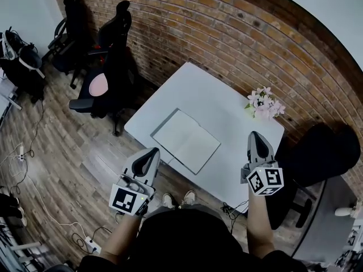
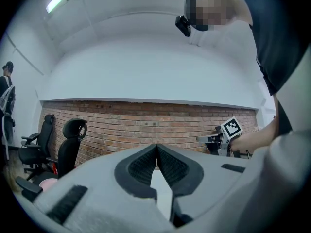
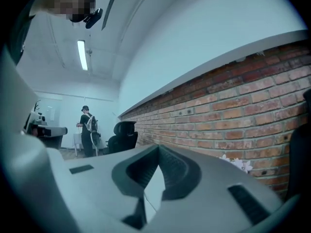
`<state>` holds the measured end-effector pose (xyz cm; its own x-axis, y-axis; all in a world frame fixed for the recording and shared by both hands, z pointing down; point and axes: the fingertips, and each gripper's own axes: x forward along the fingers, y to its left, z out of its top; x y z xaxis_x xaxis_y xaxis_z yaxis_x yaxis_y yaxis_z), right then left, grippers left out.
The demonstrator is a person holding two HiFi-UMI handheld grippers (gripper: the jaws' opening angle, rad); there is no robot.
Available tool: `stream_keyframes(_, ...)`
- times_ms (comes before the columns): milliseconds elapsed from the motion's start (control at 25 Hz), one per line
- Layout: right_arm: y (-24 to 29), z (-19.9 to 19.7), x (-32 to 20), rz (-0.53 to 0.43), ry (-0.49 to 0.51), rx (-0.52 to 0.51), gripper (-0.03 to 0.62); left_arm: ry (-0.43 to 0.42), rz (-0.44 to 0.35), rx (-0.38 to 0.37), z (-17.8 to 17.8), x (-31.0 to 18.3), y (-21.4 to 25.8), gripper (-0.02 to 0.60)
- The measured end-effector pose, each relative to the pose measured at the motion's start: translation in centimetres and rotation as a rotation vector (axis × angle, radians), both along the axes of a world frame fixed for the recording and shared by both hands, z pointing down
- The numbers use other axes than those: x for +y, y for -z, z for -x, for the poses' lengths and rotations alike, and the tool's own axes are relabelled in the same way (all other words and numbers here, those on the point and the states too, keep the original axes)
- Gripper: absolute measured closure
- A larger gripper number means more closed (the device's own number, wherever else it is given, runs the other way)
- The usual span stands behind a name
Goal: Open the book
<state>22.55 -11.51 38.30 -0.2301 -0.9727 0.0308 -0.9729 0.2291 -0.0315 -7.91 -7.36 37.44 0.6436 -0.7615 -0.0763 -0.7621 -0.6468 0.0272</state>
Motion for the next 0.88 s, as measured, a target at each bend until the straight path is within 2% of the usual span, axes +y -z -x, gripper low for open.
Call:
stream_keyframes(160,2.8,0.0,0.3,-0.046,0.016,-0.023,0.58,-0.01,-0.064,-0.019,-0.6,-0.7,1.0,0.558)
stream_keyframes(520,6.9,0.2,3.9,-0.121,0.014,0.032,0.58,-0.004,-0.083,-0.014,-1.1,-1.2,1.9,0.558)
stream_keyframes(760,7.2,0.8,6.0,-0.116,-0.002,0.014,0.58,-0.022,-0.046,-0.025,-2.0,-1.7,1.3,0.558)
stream_keyframes(880,7.8,1.3,6.9,-0.122,-0.001,0.038,0.58,-0.045,-0.04,-0.009,-3.1,-2.0,1.5,0.558)
